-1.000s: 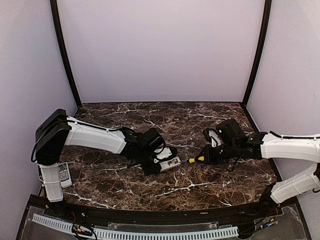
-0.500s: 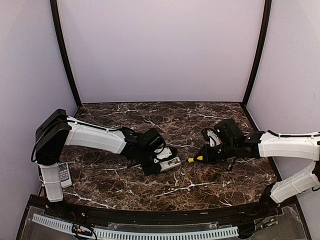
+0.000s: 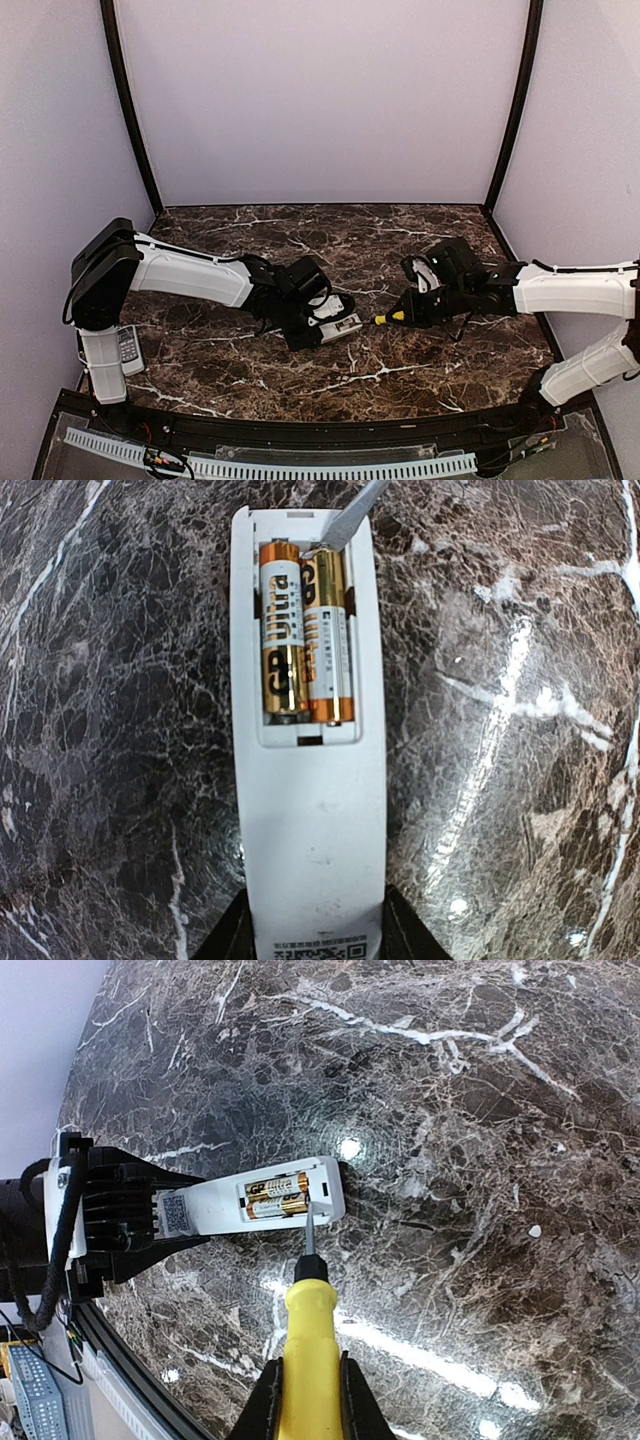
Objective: Unload the batteries from the remote control
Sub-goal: Remove the battery from the remote control without the battery cover.
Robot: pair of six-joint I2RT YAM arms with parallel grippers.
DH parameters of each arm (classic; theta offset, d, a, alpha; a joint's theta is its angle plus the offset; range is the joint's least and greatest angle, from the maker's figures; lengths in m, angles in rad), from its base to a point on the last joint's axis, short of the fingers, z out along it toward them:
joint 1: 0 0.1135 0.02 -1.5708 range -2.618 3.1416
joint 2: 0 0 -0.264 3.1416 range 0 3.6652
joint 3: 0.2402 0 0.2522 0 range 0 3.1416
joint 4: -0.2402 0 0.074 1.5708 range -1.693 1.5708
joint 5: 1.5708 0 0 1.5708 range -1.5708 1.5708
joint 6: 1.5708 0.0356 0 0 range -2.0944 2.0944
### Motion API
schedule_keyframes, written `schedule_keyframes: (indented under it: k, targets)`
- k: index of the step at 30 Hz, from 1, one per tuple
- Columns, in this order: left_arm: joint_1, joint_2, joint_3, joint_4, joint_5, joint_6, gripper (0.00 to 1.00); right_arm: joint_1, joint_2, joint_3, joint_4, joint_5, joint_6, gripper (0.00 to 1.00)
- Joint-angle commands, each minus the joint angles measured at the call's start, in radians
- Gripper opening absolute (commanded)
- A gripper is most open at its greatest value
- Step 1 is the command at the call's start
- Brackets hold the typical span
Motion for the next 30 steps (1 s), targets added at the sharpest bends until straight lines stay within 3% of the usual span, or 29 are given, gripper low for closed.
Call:
schedule_keyframes:
  k: [1,10,30]
  targets:
    - [-0.030,0.034,-0.013,-0.073,0.056,0.020,0.19,-0.005,0.019,-0.002,0.080,-0.055,0.015,0.00]
    - [-0.034,0.034,-0.012,-0.076,0.055,0.020,0.19,-0.005,-0.002,-0.035,0.206,-0.171,0.065,0.00]
    - [-0.036,0.042,-0.009,-0.081,0.054,0.020,0.19,-0.012,-0.051,-0.067,0.340,-0.258,0.125,0.00]
